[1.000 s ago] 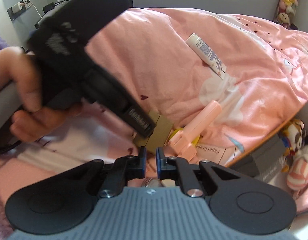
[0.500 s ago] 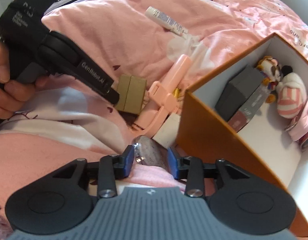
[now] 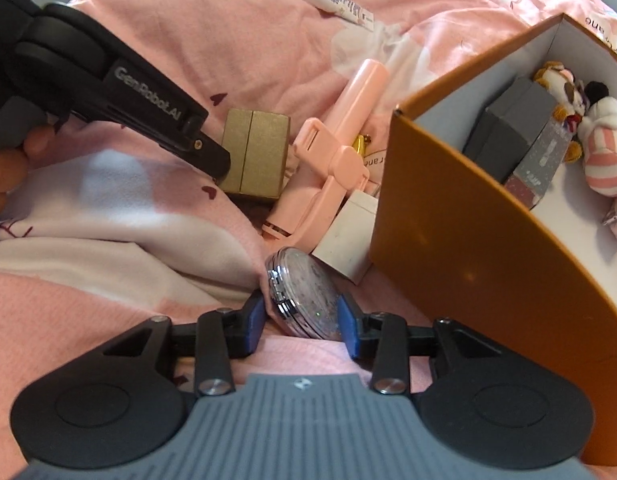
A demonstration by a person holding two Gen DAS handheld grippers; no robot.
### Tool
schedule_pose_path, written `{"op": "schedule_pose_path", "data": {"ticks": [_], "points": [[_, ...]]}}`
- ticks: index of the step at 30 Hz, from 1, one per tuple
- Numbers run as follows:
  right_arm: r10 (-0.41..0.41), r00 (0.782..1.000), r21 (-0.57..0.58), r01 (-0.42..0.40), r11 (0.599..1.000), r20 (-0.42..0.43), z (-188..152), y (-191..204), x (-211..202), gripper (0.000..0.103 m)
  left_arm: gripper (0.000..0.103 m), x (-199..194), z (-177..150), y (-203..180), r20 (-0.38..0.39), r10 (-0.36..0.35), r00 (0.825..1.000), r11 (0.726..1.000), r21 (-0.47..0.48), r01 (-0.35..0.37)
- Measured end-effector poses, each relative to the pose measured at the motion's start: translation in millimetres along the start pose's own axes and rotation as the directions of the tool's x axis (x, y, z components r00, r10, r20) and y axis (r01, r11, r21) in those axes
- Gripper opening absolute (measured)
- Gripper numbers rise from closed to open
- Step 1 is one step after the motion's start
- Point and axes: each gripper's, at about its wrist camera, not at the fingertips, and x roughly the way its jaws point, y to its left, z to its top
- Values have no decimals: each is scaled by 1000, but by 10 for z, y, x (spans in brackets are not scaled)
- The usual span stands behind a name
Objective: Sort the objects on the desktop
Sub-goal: 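Grasp the round glitter compact with the right tool while the left tool holds the cube, then carry the compact into the shoebox and lower it with the right tool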
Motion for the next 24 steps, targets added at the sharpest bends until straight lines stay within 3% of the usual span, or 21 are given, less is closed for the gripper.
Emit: {"op": "schedule_pose_path", "data": {"ticks": [8, 15, 19, 21, 24], "points": [[6, 1000, 5, -6, 1000, 31, -26, 8, -125, 23, 47, -1, 2, 20, 0, -6, 1000, 1000, -4, 6], [-4, 996, 31, 1, 1000, 88, -39, -23, -429, 14, 47, -14, 22, 9, 0, -9, 1000, 1000, -10, 9], [13, 990, 51, -20, 999, 142, -20, -97, -700, 14, 49, -59, 42, -10, 13, -13, 1000, 1000, -26, 13], [12, 987, 51, -20, 999, 161, -12, -119, -810, 14, 58, -107, 51, -43, 29, -22, 999, 999, -32, 23], [15, 981, 37, -23, 999, 192, 14, -133, -995, 14, 61, -152, 76, -129, 43, -24, 999, 999, -25, 25]]}}
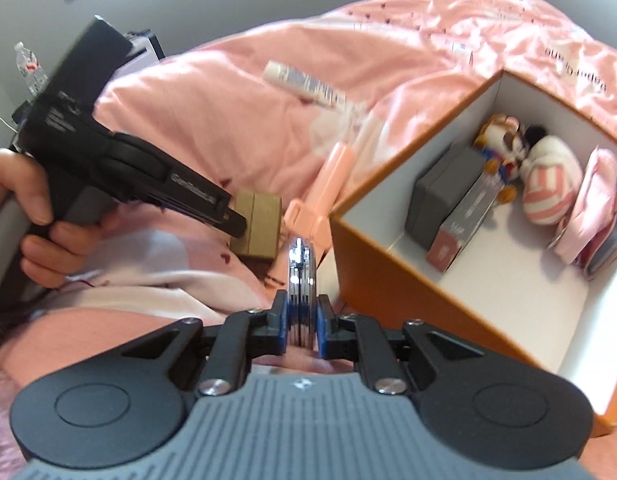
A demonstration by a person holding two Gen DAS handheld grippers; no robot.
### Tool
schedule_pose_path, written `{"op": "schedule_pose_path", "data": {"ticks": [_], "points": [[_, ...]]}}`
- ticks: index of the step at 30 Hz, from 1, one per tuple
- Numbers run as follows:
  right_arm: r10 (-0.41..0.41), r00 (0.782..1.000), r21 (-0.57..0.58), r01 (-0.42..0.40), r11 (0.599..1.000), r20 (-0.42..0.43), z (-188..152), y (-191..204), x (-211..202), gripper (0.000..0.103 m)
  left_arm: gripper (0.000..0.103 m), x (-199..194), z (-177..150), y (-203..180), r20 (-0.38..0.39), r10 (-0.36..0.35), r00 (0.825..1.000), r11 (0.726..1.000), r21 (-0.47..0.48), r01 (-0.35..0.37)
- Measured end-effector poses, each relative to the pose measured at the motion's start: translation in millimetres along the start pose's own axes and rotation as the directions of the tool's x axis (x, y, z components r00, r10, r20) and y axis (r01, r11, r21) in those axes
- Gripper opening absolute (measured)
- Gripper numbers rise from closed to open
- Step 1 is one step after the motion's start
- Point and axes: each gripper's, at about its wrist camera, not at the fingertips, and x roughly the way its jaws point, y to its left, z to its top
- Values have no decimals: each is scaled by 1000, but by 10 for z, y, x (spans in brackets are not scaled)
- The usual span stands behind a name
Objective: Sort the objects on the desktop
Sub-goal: 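Carry the compact into the shoebox and lower it with the right tool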
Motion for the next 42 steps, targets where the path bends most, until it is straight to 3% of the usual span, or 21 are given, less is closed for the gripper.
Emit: {"op": "schedule_pose_path", "data": {"ticks": [6, 12, 16, 26, 31, 36, 42], "points": [[3, 994, 27, -6, 1000, 110, 120, -129, -497, 14, 68, -17, 7, -230, 60, 87, 994, 994, 61, -91], [-124, 976, 102, 108, 989, 178, 232, -460, -612, 14, 70, 79, -72, -437, 85, 162, 983, 976, 131, -172], [-209, 963, 175, 179, 968, 170, 275, -739, -494, 14, 71, 147, -65, -489, 87, 174, 981, 977, 111, -183], [-174, 976, 278, 132, 952, 131, 190, -1086, -234, 14, 73, 424, -51, -528, 44, 231, 972, 969, 78, -234], [-181, 979, 301, 144, 943, 98, 158, -1203, -111, 14, 74, 408, -60, -464, 31, 216, 976, 975, 47, -217], [-183, 981, 378, 148, 914, 59, 140, -1411, 12, 14, 59, 281, -101, -424, 34, 189, 981, 981, 29, -190], [-126, 992, 505, 104, 857, 10, 220, -1680, 218, 14, 57, 224, -61, -323, 12, 142, 990, 990, -11, -142]]}}
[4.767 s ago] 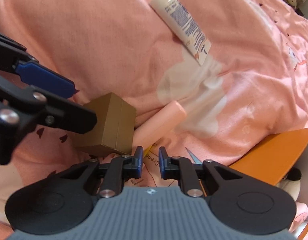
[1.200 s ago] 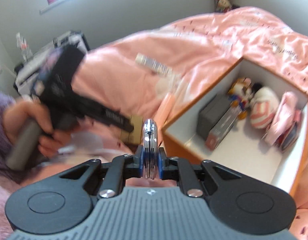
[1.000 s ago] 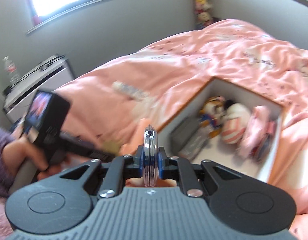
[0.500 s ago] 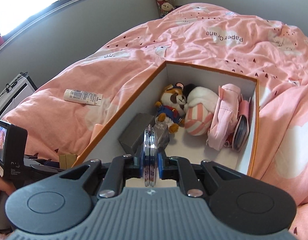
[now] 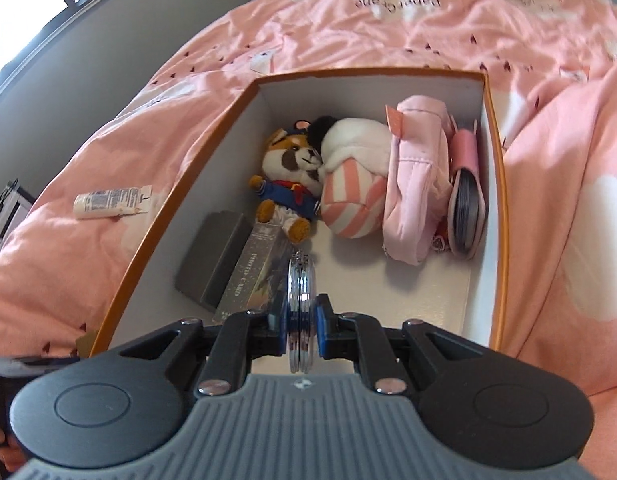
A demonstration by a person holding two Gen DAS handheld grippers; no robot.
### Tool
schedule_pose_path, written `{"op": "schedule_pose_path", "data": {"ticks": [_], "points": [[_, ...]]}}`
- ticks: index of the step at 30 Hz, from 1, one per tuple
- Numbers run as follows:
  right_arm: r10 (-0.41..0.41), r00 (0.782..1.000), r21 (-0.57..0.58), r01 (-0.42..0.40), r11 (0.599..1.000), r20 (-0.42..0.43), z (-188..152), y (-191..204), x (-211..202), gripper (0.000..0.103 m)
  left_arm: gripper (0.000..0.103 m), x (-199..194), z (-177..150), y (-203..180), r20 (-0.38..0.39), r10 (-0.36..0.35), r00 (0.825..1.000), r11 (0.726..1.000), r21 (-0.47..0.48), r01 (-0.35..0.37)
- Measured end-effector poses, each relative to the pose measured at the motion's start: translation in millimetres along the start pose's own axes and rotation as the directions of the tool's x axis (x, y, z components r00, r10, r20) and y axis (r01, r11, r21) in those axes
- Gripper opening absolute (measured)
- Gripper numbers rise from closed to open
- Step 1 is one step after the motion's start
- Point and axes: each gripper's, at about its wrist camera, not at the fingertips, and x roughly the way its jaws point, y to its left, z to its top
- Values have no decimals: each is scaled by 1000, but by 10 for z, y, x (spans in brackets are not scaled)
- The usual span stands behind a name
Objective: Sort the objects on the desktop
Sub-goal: 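Carry the compact into the shoebox and lower it with the right tool, then open the right tool to release the compact while the left tool lifts the cube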
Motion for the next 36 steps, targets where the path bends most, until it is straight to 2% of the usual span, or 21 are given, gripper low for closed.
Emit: {"op": "schedule_pose_path", "data": {"ticks": [4, 9, 13, 18, 22, 25, 28, 36], "points": [[7, 999, 64, -4, 998, -49, 103, -43, 199, 14, 58, 11, -1, 24, -8, -7, 1000, 1000, -11, 7], [63, 993, 173, -44, 984, -104, 132, -153, 426, 14, 56, 23, -25, 55, 3, -32, 999, 999, -38, 32], [58, 987, 181, -30, 983, -149, 120, -186, 500, 16, 55, 6, -31, 109, 5, -60, 998, 997, -45, 60], [-32, 979, 95, 51, 994, -200, 112, -96, 526, 28, 55, -30, -24, 185, 6, -97, 995, 993, -68, 97], [-153, 963, -35, 149, 988, -219, 123, 1, 564, 35, 54, -119, -32, 254, 41, -128, 991, 987, -97, 132], [-164, 954, -74, 150, 986, -250, 115, 25, 624, 35, 54, -164, -15, 301, 58, -157, 986, 980, -114, 162], [-152, 948, -65, 139, 988, -280, 107, 3, 699, 35, 54, -230, 17, 351, 79, -188, 979, 972, -125, 197], [-138, 961, -40, 132, 990, -238, 105, -42, 721, 34, 53, -509, 141, 328, 159, -274, 949, 953, -89, 290]]}}
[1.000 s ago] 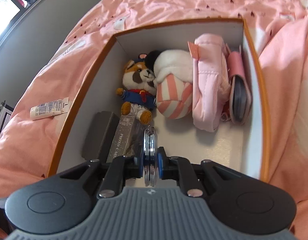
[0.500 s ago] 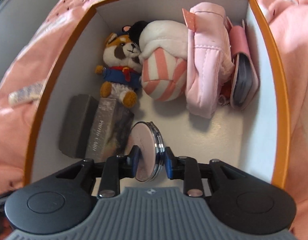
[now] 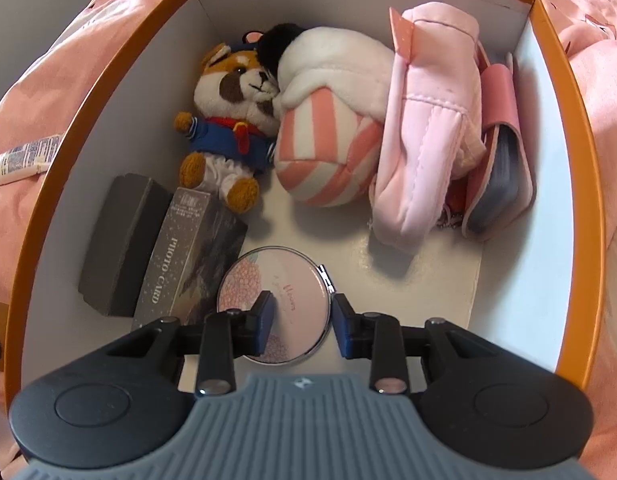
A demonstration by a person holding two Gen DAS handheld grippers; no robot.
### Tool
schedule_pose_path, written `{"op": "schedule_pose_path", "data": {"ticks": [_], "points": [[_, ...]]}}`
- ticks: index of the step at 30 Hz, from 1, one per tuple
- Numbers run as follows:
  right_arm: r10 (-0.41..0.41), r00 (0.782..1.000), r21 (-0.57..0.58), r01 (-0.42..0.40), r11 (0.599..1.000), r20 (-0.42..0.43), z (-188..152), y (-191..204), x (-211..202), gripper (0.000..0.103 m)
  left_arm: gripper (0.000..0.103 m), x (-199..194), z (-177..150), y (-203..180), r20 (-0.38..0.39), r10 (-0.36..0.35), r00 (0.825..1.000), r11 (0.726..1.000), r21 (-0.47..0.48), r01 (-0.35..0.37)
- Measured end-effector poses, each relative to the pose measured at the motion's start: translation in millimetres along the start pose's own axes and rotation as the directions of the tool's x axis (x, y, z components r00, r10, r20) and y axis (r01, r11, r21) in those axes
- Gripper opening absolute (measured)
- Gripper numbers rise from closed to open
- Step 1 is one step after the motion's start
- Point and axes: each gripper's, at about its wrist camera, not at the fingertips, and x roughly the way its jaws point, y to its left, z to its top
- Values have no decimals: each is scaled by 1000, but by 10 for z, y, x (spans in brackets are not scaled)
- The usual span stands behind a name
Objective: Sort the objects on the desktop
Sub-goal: 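Open the right tool to release the compact while the left tool lifts the cube, then lower the gold cube into the shoebox and open the left tool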
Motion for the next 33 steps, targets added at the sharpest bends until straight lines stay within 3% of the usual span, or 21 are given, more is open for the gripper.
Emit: {"op": "schedule_pose_path", "data": {"ticks": [5, 8, 15, 22, 24, 30, 33], "points": [[-34, 997, -61, 39, 997, 72, -77, 53, -199, 34, 53, -185, 162, -206, 48, -85, 995, 995, 58, 82], [13, 991, -62, -5, 998, 131, -159, 2, -451, 34, 53, -293, 274, -420, 77, -154, 985, 982, 123, 144], [128, 970, -230, -80, 970, 206, -388, 43, -900, 36, 53, -37, 408, -1064, -16, -333, 943, 914, 240, 327], [137, 969, -514, -12, 858, 206, -506, 164, -1071, 59, 53, 493, 300, -1529, -168, -359, 918, 864, 313, 395], [136, 969, -576, 8, 818, 207, -508, 169, -1059, 73, 53, 599, 276, -1583, -197, -360, 912, 858, 314, 407], [194, 966, -690, -23, 724, 171, -501, 70, -1034, 76, 53, 847, 257, -1646, -269, -362, 893, 850, 299, 435], [200, 968, -709, -34, 704, 153, -434, 49, -940, 76, 53, 900, 250, -1637, -284, -367, 886, 849, 286, 444]]}}
